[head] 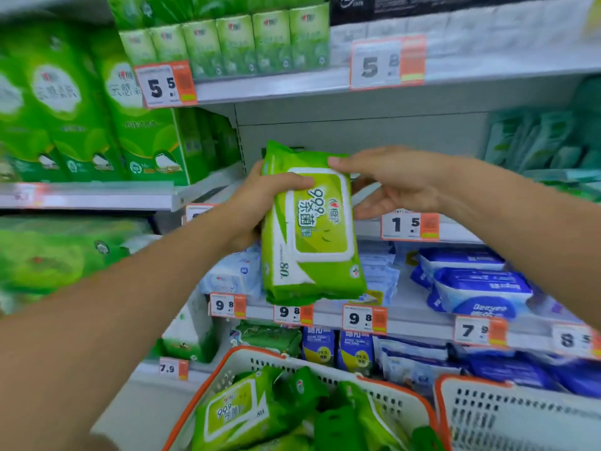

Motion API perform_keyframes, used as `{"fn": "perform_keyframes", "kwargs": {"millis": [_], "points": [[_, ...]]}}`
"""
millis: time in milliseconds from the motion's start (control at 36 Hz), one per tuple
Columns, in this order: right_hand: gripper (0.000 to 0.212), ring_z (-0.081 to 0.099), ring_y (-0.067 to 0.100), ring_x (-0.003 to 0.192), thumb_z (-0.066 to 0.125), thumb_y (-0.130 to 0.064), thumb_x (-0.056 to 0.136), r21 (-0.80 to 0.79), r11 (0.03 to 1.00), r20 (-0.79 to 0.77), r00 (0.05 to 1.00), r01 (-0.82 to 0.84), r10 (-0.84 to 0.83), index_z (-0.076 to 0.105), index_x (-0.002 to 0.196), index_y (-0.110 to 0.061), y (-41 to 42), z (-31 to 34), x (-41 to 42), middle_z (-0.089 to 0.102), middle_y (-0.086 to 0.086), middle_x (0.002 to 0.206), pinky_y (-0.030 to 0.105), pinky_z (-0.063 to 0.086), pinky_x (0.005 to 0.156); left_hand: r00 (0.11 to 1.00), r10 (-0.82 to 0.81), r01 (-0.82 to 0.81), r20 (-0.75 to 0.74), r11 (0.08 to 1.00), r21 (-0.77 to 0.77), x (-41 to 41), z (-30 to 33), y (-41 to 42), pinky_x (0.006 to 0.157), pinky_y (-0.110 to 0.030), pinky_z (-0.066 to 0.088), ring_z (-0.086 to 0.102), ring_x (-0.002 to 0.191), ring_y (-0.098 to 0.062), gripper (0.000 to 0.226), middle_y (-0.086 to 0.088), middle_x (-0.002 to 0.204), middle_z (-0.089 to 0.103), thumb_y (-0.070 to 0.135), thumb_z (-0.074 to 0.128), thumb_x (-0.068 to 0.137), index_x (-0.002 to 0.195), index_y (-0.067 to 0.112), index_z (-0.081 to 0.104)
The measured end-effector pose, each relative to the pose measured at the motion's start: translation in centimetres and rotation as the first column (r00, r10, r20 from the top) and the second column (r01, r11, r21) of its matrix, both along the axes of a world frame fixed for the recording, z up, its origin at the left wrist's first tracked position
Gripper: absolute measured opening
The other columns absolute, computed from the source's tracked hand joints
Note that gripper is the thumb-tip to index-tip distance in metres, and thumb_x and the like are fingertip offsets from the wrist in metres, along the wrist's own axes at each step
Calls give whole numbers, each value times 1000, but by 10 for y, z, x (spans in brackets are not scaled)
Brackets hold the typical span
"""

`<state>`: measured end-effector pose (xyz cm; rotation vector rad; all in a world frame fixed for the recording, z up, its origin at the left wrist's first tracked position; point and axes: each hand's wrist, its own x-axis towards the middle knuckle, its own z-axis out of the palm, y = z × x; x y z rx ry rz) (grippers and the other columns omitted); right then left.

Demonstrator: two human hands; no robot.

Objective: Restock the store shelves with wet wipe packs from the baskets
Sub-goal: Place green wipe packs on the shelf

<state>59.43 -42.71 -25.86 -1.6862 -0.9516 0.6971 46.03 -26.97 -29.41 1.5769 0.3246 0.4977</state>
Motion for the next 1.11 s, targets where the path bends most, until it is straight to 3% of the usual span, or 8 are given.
{"fn": "perform_keyframes", "kwargs": {"millis": [139, 306, 472, 528, 639, 778, 1000, 1111], "points": [[46, 69, 25, 103, 70, -62, 73, -131, 978, -93, 984, -162, 150, 66, 110, -35, 0, -55, -5, 70, 1, 119, 46, 55, 88, 997, 62, -46, 56, 967, -249, -10, -40, 0, 81, -51, 59, 70, 104, -37, 87, -20, 118, 70, 26, 85, 62, 139, 9, 49], [72, 67, 26, 116, 78, -7, 74, 11, 916, -323, 865, -402, 384, 50, 139, -20, -2, -102, -12, 69, 5, 128, 46, 55, 97, 985, 154, -118, 78, 930, -347, -16, -59, 4, 87, -65, 53, 68, 107, -40, 107, -19, 124, 67, 37, 92, 52, 143, 13, 41], [66, 71, 25, 107, 71, -2, 72, -44, 907, -219, 889, -420, 401, 53, 133, -18, -6, -109, -1, 72, 6, 121, 36, 60, 82, 992, 113, -121, -49, 972, -203, -33, -71, 13, 86, -43, 57, 68, 92, -27, 20, -6, 91, 75, 20, 76, 77, 95, 14, 70], [69, 70, 26, 109, 72, -3, 72, -172, 869, -181, 882, -464, 435, 51, 136, -19, -10, -114, 5, 71, 7, 123, 38, 60, 83, 986, -50, 22, -159, 984, -176, -50, -82, 26, 83, -38, 59, 70, 90, -21, 28, -3, 93, 76, 24, 81, 65, 90, 17, 73], [71, 71, 24, 105, 76, -7, 68, -451, 720, -195, 845, -527, 497, 55, 134, -25, -16, -150, 2, 72, 2, 120, 37, 61, 80, 777, -344, 303, -527, 938, -166, -71, -137, 30, 80, -32, 61, 71, 103, -22, 74, -7, 115, 73, 27, 99, 40, 109, 18, 73], [94, 69, 25, 111, 93, -16, 48, -668, 497, -238, 792, -554, 563, 55, 134, -23, -22, -241, -6, 70, 1, 124, 49, 57, 90, 400, -411, 487, -819, 853, -190, -73, -217, -1, 98, -34, 50, 61, 121, -18, 50, 4, 126, 69, 15, 75, 80, 127, 23, 59], [106, 54, 15, 124, 97, -47, 47, -738, 556, -84, 869, -383, 488, 53, 141, -30, -37, -313, -9, 54, -11, 136, 39, 50, 104, 443, -313, 400, -840, 908, -128, -62, -263, -4, 92, -35, 57, 68, 107, -21, 47, 0, 126, 64, 22, 67, 94, 137, 19, 46], [79, 70, 15, 100, 91, -67, 46, -760, 560, -38, 883, -329, 467, 68, 111, -29, -46, -326, -25, 69, -8, 115, 48, 61, 83, 384, -146, 554, -912, 826, 101, -52, -266, -17, 70, -27, 60, 67, 91, -17, 59, -6, 136, 53, 37, 60, 97, 147, 15, 38]]}}
